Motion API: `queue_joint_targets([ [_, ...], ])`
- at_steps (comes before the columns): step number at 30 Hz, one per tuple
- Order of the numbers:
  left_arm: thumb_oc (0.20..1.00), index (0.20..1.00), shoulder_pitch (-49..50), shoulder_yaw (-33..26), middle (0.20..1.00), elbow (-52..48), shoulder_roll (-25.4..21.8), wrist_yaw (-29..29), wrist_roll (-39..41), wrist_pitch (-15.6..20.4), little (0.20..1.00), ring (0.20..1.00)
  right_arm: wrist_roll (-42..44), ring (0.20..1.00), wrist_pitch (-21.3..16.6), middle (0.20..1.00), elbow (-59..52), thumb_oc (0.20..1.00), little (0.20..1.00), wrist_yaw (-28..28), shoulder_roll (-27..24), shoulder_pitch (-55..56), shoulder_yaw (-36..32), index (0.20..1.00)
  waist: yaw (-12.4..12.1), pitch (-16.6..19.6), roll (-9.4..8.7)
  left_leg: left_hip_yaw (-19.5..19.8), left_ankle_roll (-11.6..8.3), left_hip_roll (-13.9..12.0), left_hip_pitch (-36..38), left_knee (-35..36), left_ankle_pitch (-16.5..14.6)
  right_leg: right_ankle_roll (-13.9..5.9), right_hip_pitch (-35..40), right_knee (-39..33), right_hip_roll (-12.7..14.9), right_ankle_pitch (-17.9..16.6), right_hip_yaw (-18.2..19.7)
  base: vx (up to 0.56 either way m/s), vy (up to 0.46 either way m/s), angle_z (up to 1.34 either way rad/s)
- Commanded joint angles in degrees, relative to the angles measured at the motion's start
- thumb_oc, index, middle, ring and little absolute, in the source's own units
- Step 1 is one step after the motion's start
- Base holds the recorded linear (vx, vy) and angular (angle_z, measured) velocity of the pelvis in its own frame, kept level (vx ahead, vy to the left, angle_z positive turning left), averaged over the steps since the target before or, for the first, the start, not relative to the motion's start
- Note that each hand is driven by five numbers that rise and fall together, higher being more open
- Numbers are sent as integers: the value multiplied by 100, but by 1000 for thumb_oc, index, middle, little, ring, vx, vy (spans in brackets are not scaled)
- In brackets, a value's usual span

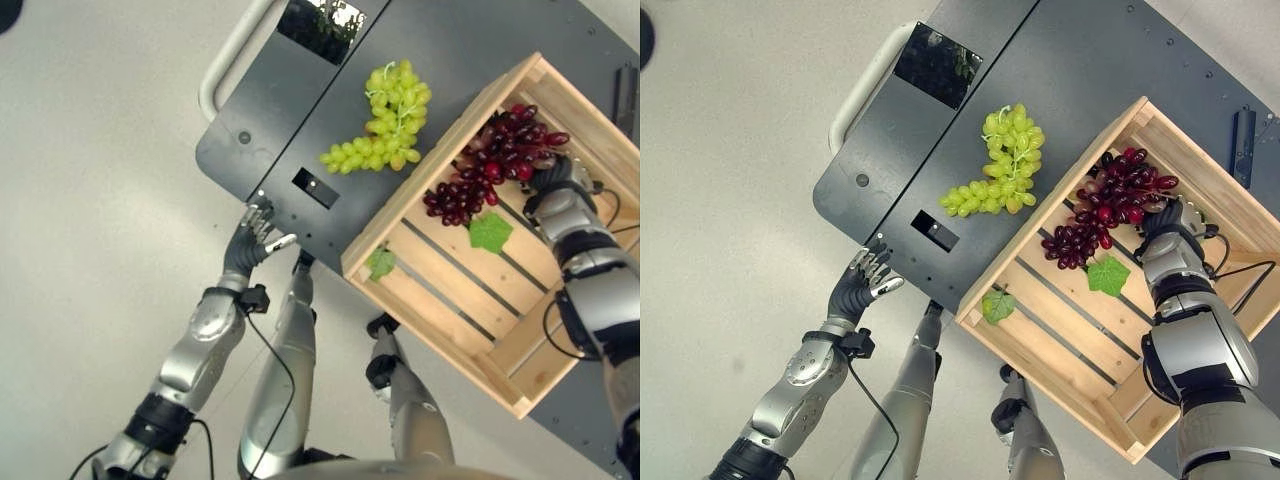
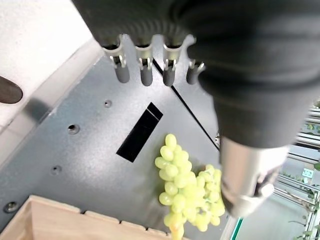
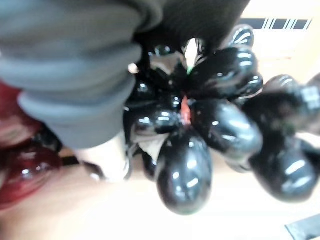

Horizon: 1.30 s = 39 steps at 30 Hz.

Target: Pick up the fruits from the basket on one side to the basket on the other side

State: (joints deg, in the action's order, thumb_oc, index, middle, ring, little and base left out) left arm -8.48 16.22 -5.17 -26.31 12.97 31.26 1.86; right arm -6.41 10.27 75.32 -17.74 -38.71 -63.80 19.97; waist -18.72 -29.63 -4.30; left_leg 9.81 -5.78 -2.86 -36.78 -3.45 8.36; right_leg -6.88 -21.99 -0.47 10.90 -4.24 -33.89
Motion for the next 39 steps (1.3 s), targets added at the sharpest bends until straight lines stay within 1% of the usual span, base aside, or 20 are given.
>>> queue_joint_targets([
  [1, 1000, 1000, 94, 126, 1000, -582, 71, 64, 144, 306, 1000, 1000, 57, 200, -108, 200, -53, 200, 200, 269, 521, 288, 342, 200, 18, -16, 421, -379, -3, 169, 42, 330, -45, -151, 166, 809, 67, 978, 48, 0, 0, 0],
  [5, 1000, 1000, 53, 57, 1000, -486, 112, 131, 140, 287, 1000, 1000, 376, 200, -231, 200, -388, 200, 200, 138, 789, 655, 85, 200, 85, -16, 395, -392, -1, 157, 134, 334, -54, -143, 235, 811, 72, 997, 63, 0, 0, 0],
  [8, 1000, 1000, 37, -19, 1000, -404, 127, 178, 148, 268, 1000, 1000, 765, 200, -377, 200, -876, 200, 200, -11, 1090, 1058, -212, 200, 160, -16, 317, -426, -6, 125, 262, 360, -52, -131, 345, 786, 79, 1004, 75, -40, 13, 3],
  [9, 1000, 1000, 62, -99, 1000, -371, 157, 207, 152, 250, 1000, 1000, 983, 200, -501, 200, -1298, 200, 200, -76, 1266, 1329, -346, 200, 214, -16, 267, -439, -4, 104, 317, 362, -49, -122, 379, 780, 71, 1001, 101, -39, 13, 4],
  [10, 1000, 1000, 78, -97, 1000, -374, 144, 206, 152, 248, 1000, 1000, 982, 200, -479, 200, -1352, 200, 200, -89, 1278, 1379, -359, 200, 206, -16, 255, -445, -4, 105, 336, 368, -49, -122, 394, 777, 73, 1002, 106, -42, 18, 2],
  [13, 1000, 1000, 226, -281, 1000, -355, 154, 224, 148, 206, 1000, 1000, 1174, 200, -634, 200, -2434, 200, 200, -227, 1524, 2023, -595, 200, 337, -16, 138, -504, 6, 69, 473, 385, -62, -110, 496, 731, 65, 990, 160, -39, 20, -3],
  [14, 1000, 1000, 287, -415, 1000, -334, 150, 211, 113, 175, 1000, 1000, 1281, 200, -765, 200, -3201, 200, 200, -212, 1633, 2499, -770, 200, 436, -16, 49, -548, 15, 48, 571, 384, -71, -105, 550, 722, 66, 983, 205, -54, 25, -6],
  [15, 1000, 1000, 306, -412, 1000, -336, 141, 208, 113, 174, 1000, 1000, 1269, 200, -734, 200, -3273, 200, 200, -216, 1642, 2560, -784, 200, 426, -16, 38, -556, 16, 51, 593, 390, -72, -106, 568, 719, 70, 985, 211, -71, 43, -12],
  [16, 1000, 1000, 347, -529, 1000, -258, 146, 193, 149, 164, 1000, 1000, 1387, 200, -897, 200, -3935, 200, 200, -151, 1696, 3014, -936, 200, 545, -16, -37, -590, 35, 30, 699, 383, -94, -96, 631, 714, 79, 980, 253, -37, 27, -15],
  [17, 1000, 1000, 379, -516, 1000, -252, 132, 184, 154, 169, 1000, 1000, 1369, 200, -842, 200, -4067, 200, 200, -151, 1707, 3134, -960, 200, 527, -16, -48, -602, 37, 35, 746, 393, -97, -99, 670, 709, 87, 984, 262, -56, 40, -19],
  [21, 1000, 1000, 500, -744, 1000, -84, 138, 41, 159, 94, 1000, 1000, 1816, 200, -1032, 200, -5208, 200, 200, 187, 1755, 4033, -1436, 200, 704, -16, -156, -714, 105, 48, 1100, 410, -164, -122, 898, 709, 155, 949, 338, -38, 44, -15],
  [22, 1000, 1000, 526, -862, 1000, 3, 143, -51, 182, 49, 1000, 1000, 2009, 200, -1079, 200, -5684, 200, 200, 404, 1722, 4350, -1650, 200, 771, -16, -191, -760, 129, 66, 1283, 408, -192, -130, 1023, 738, 204, 946, 372, -35, 49, -5],
  [28, 1000, 1000, 631, -1141, 1000, 176, 150, -327, 18, -75, 1000, 1000, 2494, 200, -1090, 200, -6496, 200, 200, 971, 1622, 4905, -2029, 200, 893, 72, -234, -881, 216, 121, 1826, 457, -317, -183, 1363, 829, 349, 955, 491, -4, 53, -18],
  [29, 1000, 1000, 660, -1211, 1000, 270, 140, -482, -89, -144, 1000, 1000, 2690, 200, -1032, 200, -6667, 200, 200, 1210, 1553, 5019, -2142, 200, 930, 214, -218, -982, 293, 148, 1891, 432, -245, -170, 1406, 833, 414, 804, 431, 37, 31, -17],
  [30, 1000, 1000, 661, -1212, 1000, 275, 146, -482, -89, -146, 1000, 1000, 2691, 200, -1027, 200, -6672, 200, 200, 1215, 1549, 5026, -2140, 200, 949, 248, -242, -939, 249, 142, 1964, 476, -360, -214, 1451, 834, 396, 934, 521, -38, 80, -18],
  [31, 1000, 1000, 668, -1232, 1000, 308, 151, -519, -119, -149, 1000, 1000, 2775, 200, -1020, 200, -6780, 200, 200, 1309, 1518, 5034, -2148, 200, 951, 279, -216, -996, 310, 160, 1959, 445, -260, -185, 1442, 828, 428, 786, 443, 56, 26, -12],
  [32, 1000, 1000, 627, -1216, 1000, 375, 124, -645, -273, -192, 1000, 1000, 2896, 200, -970, 200, -6878, 200, 200, 1491, 1448, 5019, -2118, 200, 994, 441, -215, -1027, 330, 177, 2092, 463, -297, -205, 1530, 829, 459, 783, 466, -30, 70, -10],
  [35, 1000, 1000, 602, -1203, 1000, 423, 122, -678, -317, -212, 1000, 1000, 2897, 200, -930, 200, -6920, 200, 200, 1532, 1422, 5001, -2111, 200, 1012, 507, -215, -1054, 341, 181, 2158, 476, -314, -218, 1574, 828, 479, 778, 475, 49, 15, -6],
  [38, 1000, 1000, 362, -950, 1000, 674, 129, -857, -554, -243, 1000, 1000, 2799, 200, -842, 200, -6998, 200, 200, 1726, 1376, 4691, -1777, 200, 1113, 908, -180, -1126, 384, 212, 2444, 559, -390, -259, 1752, 818, 495, 785, 526, 82, 21, -11],
  [39, 1000, 1000, 357, -950, 1000, 681, 131, -858, -555, -239, 1000, 1000, 2800, 200, -844, 200, -6994, 200, 200, 1726, 1374, 4686, -1775, 200, 1114, 906, -179, -1126, 385, 213, 2446, 561, -390, -260, 1752, 819, 495, 785, 527, 68, 14, -16],
])
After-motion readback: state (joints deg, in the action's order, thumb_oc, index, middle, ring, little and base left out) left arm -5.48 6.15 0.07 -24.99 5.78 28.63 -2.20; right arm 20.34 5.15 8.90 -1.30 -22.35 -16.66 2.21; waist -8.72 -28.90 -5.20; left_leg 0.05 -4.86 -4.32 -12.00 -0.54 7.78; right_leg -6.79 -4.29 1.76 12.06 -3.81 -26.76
